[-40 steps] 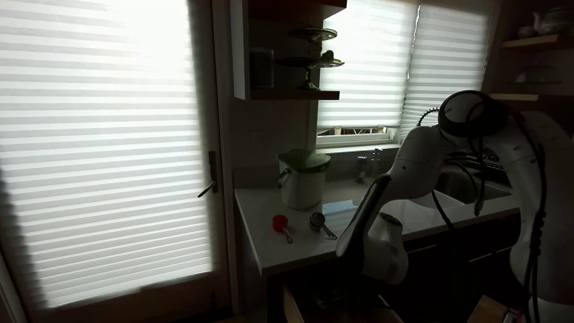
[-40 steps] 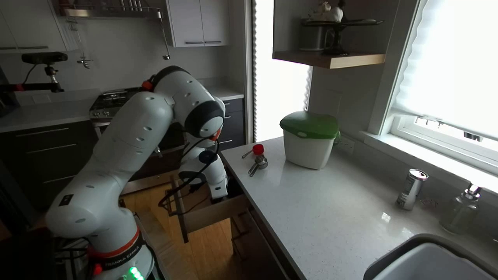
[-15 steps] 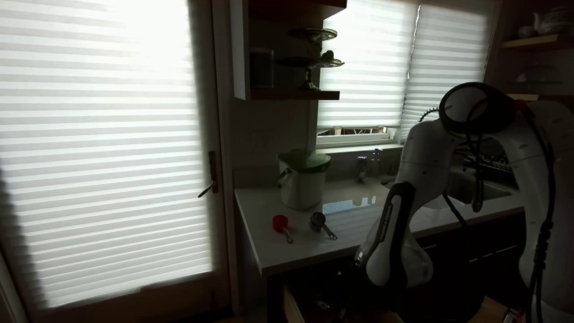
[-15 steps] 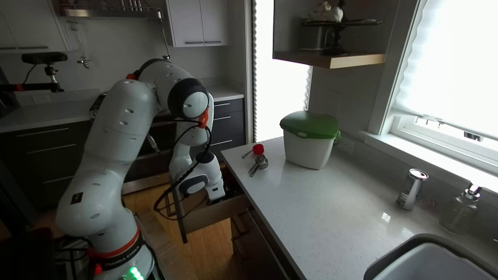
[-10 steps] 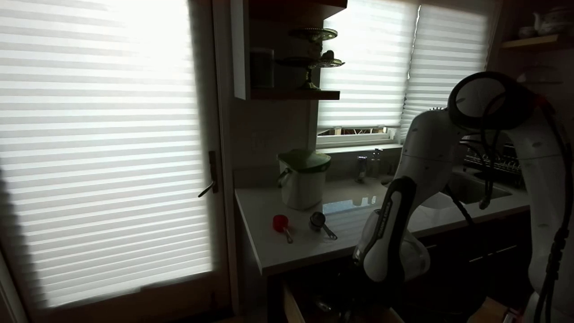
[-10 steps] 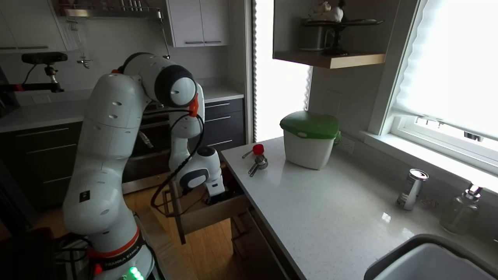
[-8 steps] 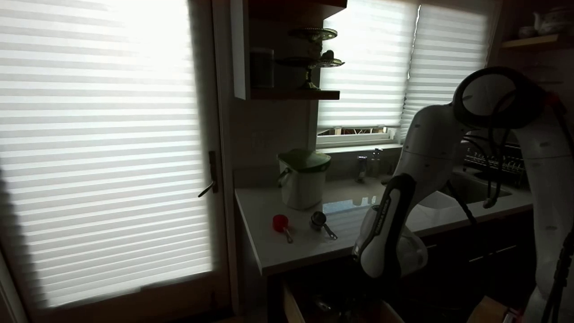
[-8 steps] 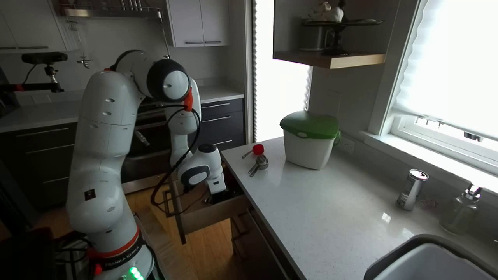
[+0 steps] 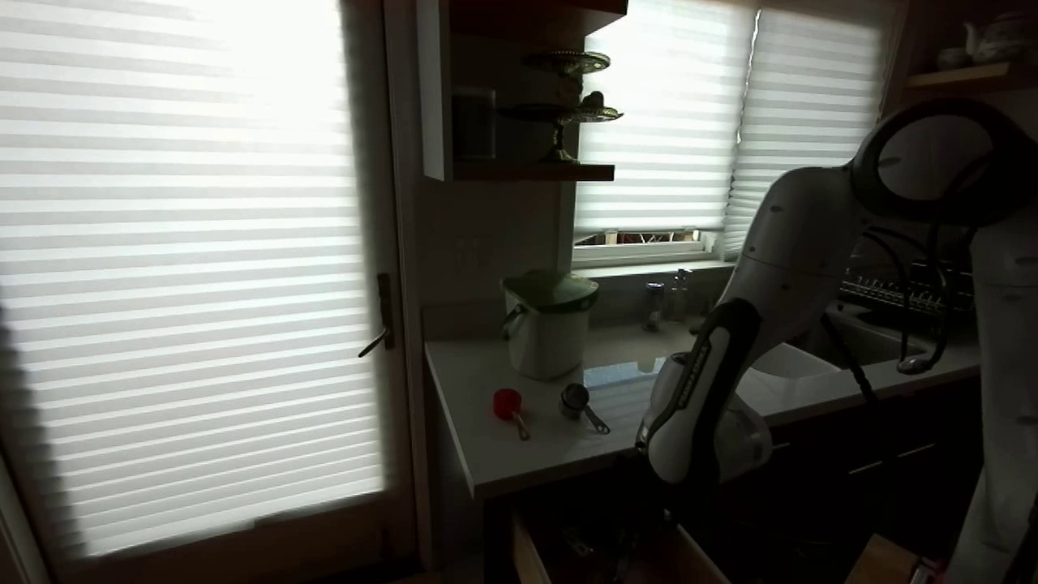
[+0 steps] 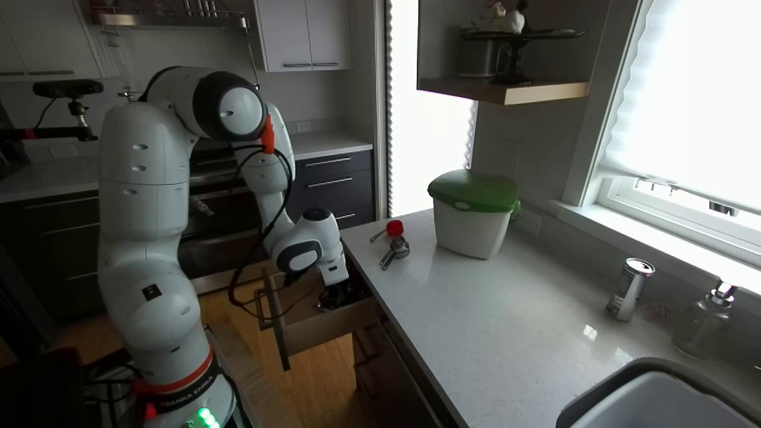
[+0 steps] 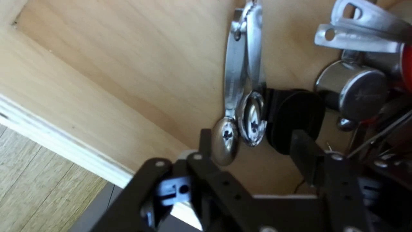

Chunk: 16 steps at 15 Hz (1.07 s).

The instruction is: Take the metal measuring cup out of the drawer

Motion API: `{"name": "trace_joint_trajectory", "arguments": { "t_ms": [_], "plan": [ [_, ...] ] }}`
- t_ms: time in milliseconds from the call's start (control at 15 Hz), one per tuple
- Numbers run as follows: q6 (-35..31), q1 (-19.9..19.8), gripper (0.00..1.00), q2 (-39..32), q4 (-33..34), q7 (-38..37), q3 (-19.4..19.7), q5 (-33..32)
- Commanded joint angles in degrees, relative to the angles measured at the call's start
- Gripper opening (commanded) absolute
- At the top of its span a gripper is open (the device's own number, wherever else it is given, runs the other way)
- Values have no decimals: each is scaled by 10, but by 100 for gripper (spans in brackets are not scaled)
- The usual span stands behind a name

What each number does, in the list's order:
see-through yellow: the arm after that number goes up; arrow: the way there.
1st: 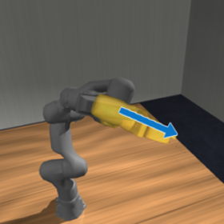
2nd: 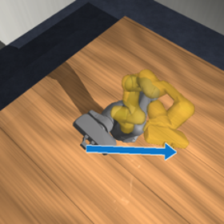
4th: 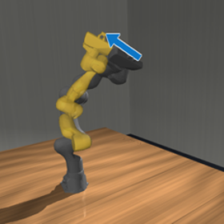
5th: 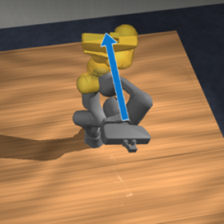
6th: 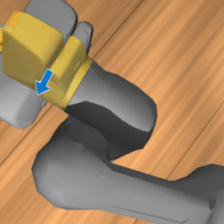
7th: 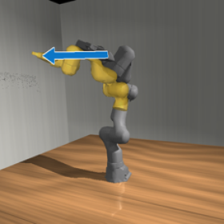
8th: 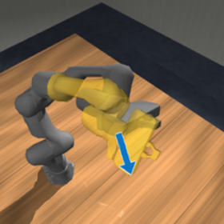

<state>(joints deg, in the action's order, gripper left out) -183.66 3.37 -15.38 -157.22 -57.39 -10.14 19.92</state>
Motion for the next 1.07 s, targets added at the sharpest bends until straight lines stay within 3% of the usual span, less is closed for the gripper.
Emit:
{"name": "trace_joint_trajectory", "arguments": {
  "t_ms": [0, 200, 400, 800, 1000],
  "plan": [
    [-1, -64, 91, 16, 1, 9, -67, 20],
    [-30, -164, 91, 9, -2, -1, -190, 21],
    [-63, -219, 88, -16, 0, -5, -259, 8],
    [-112, -231, 86, -54, -1, -16, -266, 11],
    [-137, -207, 83, -77, 7, -59, -243, -12]
  ]
}}
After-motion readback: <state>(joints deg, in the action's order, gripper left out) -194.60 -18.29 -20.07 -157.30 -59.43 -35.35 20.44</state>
